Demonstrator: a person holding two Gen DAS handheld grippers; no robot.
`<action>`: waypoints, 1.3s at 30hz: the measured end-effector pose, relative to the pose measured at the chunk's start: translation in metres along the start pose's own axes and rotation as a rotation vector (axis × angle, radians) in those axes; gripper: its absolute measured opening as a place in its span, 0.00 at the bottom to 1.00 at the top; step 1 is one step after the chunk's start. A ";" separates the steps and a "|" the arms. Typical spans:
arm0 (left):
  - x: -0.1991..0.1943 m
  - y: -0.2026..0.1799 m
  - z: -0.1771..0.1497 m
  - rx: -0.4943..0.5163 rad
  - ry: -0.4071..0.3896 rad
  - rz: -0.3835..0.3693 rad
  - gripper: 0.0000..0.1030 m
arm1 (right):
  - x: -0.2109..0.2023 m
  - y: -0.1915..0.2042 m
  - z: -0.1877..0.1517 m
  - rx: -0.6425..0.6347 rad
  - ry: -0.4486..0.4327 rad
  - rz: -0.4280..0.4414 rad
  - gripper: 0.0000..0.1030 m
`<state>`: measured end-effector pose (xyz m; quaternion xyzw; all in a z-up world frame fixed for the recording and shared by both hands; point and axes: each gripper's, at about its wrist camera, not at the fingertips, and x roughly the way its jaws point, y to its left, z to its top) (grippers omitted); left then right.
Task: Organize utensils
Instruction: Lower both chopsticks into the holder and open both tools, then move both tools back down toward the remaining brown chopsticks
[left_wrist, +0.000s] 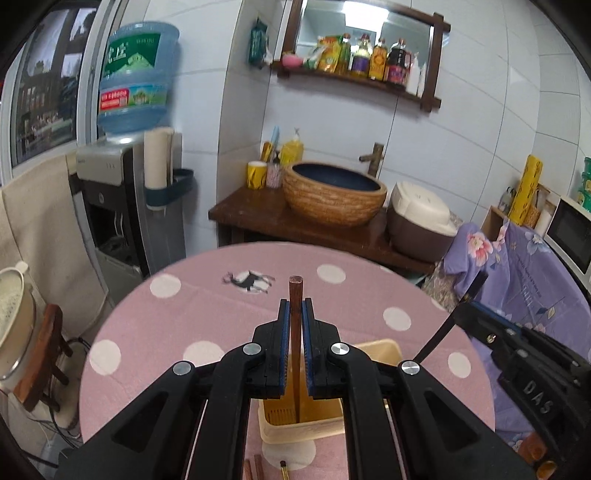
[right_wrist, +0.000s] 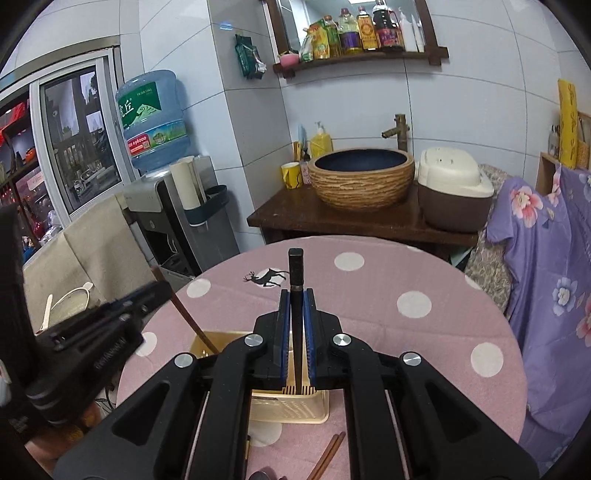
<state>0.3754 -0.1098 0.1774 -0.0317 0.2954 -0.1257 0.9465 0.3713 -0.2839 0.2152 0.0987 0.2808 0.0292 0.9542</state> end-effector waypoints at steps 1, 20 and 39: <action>0.003 0.001 -0.002 -0.001 0.002 0.003 0.02 | 0.002 0.000 -0.002 -0.001 0.004 0.001 0.08; -0.040 0.012 -0.042 0.025 -0.063 -0.015 0.69 | -0.027 -0.010 -0.034 0.021 -0.110 -0.043 0.51; -0.010 0.070 -0.187 -0.004 0.278 0.016 0.46 | -0.003 -0.027 -0.191 -0.036 0.198 -0.150 0.59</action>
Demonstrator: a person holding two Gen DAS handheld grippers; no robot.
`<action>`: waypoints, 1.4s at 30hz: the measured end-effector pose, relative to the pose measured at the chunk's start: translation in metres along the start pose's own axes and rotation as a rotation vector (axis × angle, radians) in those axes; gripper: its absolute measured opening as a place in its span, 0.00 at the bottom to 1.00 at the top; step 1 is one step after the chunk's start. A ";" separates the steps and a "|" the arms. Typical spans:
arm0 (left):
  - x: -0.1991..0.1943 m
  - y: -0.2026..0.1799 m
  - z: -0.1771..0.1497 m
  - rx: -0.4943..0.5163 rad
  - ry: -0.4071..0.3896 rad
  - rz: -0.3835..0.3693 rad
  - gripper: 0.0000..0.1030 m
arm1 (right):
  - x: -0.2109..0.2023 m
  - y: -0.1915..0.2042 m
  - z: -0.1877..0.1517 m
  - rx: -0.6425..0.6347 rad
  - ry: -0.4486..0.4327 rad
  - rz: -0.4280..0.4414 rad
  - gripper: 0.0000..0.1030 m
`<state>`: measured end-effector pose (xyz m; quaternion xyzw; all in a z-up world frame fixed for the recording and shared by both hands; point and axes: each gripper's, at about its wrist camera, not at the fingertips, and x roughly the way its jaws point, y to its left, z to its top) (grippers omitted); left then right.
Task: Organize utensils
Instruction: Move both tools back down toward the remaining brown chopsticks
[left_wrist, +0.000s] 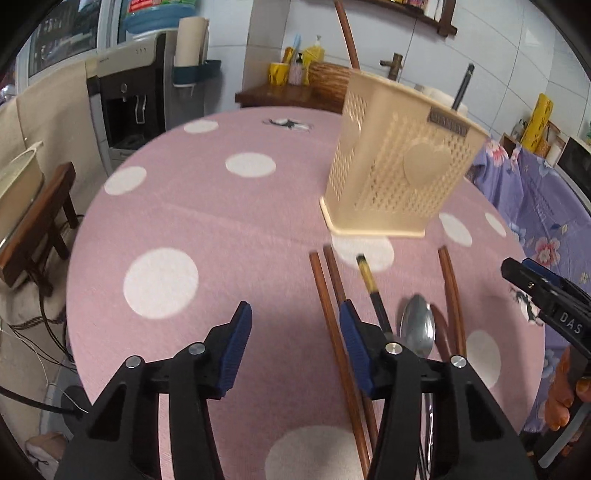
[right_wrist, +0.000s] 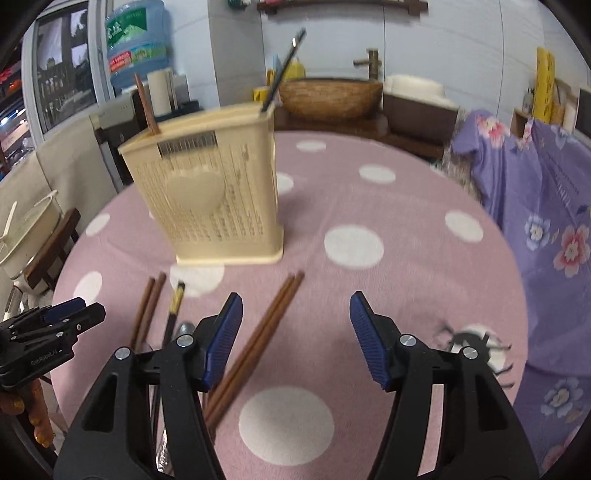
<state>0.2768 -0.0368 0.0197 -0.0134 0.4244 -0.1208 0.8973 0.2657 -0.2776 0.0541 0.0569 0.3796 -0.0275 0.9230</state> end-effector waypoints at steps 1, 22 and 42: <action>0.003 -0.001 -0.003 0.004 0.009 -0.002 0.45 | 0.004 -0.001 -0.005 0.010 0.019 -0.003 0.59; 0.022 -0.013 -0.018 0.056 0.036 0.039 0.40 | 0.040 -0.002 -0.036 0.026 0.195 -0.023 0.49; 0.039 -0.016 0.003 0.013 0.029 0.111 0.38 | 0.053 -0.027 -0.014 0.143 0.177 -0.090 0.38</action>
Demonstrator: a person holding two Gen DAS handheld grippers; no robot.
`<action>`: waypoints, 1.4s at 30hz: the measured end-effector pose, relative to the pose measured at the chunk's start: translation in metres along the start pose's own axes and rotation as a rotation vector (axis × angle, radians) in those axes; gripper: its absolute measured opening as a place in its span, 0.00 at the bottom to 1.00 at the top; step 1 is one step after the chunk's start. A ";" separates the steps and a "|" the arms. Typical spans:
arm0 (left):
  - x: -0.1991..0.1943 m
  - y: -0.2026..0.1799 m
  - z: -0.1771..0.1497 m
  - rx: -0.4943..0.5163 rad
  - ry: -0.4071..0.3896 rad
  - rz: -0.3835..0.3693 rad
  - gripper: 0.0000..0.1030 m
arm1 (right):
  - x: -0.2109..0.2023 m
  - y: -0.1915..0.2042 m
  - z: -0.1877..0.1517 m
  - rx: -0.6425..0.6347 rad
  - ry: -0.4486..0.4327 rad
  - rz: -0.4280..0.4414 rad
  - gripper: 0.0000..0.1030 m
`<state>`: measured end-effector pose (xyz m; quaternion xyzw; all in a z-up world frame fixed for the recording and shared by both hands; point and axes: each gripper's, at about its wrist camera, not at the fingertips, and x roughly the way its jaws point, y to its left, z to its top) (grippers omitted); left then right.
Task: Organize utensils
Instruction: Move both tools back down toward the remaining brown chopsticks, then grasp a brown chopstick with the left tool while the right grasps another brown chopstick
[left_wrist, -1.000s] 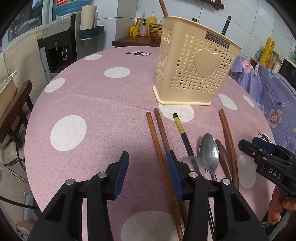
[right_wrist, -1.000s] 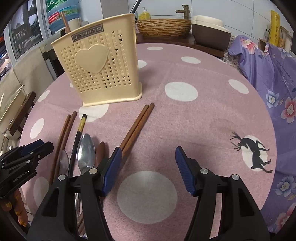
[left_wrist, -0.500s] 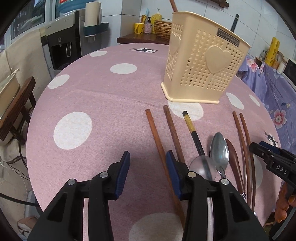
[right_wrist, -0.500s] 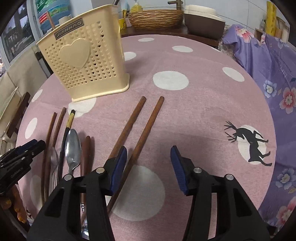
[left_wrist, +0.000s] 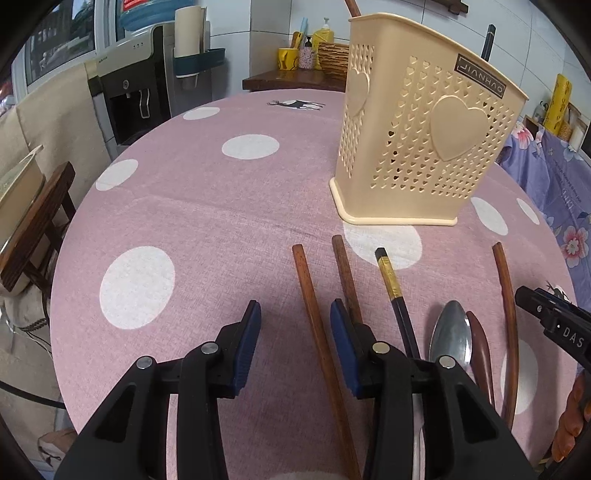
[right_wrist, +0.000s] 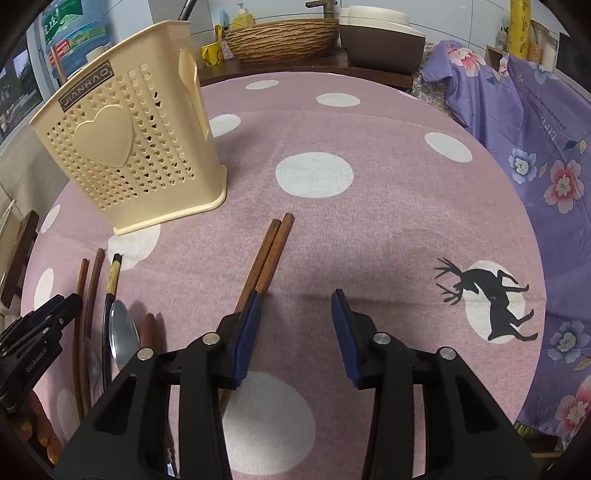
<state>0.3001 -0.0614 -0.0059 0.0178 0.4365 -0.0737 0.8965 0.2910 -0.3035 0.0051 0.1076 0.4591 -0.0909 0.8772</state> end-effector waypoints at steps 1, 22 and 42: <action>0.000 0.001 0.000 0.000 -0.001 0.001 0.38 | 0.002 0.000 0.001 0.004 0.002 0.004 0.37; 0.000 0.007 0.003 -0.010 0.007 -0.009 0.36 | 0.021 0.005 0.022 0.046 0.036 -0.009 0.35; 0.019 -0.012 0.026 -0.001 0.018 0.029 0.08 | 0.036 0.011 0.041 0.103 0.020 -0.023 0.09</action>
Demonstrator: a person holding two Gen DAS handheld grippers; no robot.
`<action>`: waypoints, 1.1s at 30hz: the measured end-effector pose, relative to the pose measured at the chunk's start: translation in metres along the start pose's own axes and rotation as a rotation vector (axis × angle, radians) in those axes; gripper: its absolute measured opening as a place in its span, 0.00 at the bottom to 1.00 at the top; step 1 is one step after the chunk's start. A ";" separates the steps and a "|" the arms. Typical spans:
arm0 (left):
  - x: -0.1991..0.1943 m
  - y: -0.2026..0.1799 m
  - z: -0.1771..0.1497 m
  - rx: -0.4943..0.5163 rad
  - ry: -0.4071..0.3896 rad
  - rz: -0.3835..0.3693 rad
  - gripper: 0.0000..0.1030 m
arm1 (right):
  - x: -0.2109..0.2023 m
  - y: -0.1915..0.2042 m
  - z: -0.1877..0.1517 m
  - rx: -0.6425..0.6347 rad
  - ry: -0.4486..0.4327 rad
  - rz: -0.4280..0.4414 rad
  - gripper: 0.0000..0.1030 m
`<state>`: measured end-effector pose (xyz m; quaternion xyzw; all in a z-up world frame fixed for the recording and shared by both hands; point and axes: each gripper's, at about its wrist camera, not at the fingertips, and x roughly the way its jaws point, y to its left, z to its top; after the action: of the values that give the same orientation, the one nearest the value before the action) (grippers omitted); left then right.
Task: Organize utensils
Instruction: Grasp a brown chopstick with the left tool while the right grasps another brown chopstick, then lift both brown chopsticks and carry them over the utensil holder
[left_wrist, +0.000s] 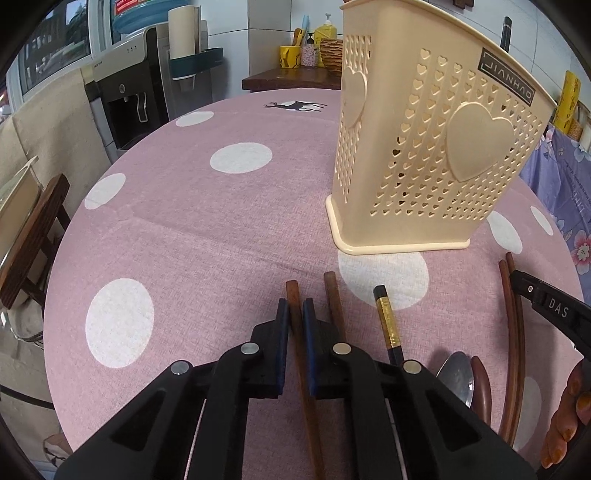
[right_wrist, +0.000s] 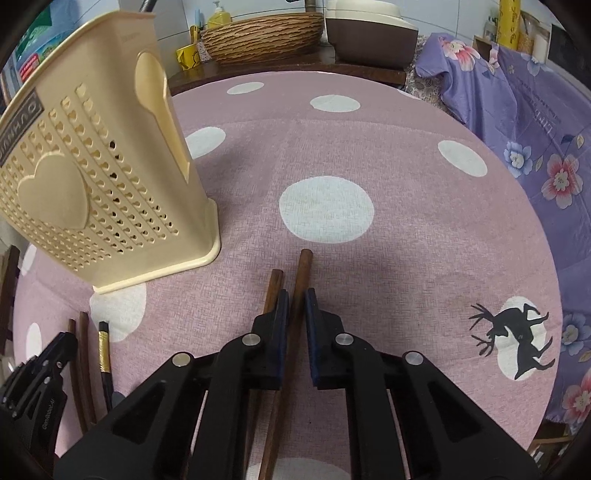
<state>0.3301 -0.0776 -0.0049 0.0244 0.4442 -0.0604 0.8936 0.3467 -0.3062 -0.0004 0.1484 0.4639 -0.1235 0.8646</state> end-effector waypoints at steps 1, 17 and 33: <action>0.000 0.000 0.000 -0.006 0.001 -0.005 0.08 | 0.000 -0.002 0.001 0.013 0.006 0.020 0.09; -0.047 0.016 0.020 -0.086 -0.106 -0.146 0.08 | -0.058 -0.025 0.015 0.056 -0.067 0.334 0.08; -0.143 0.036 0.048 -0.077 -0.333 -0.228 0.08 | -0.192 -0.023 0.026 -0.115 -0.321 0.415 0.07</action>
<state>0.2877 -0.0347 0.1375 -0.0706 0.2922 -0.1475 0.9423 0.2553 -0.3227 0.1714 0.1692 0.2867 0.0611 0.9410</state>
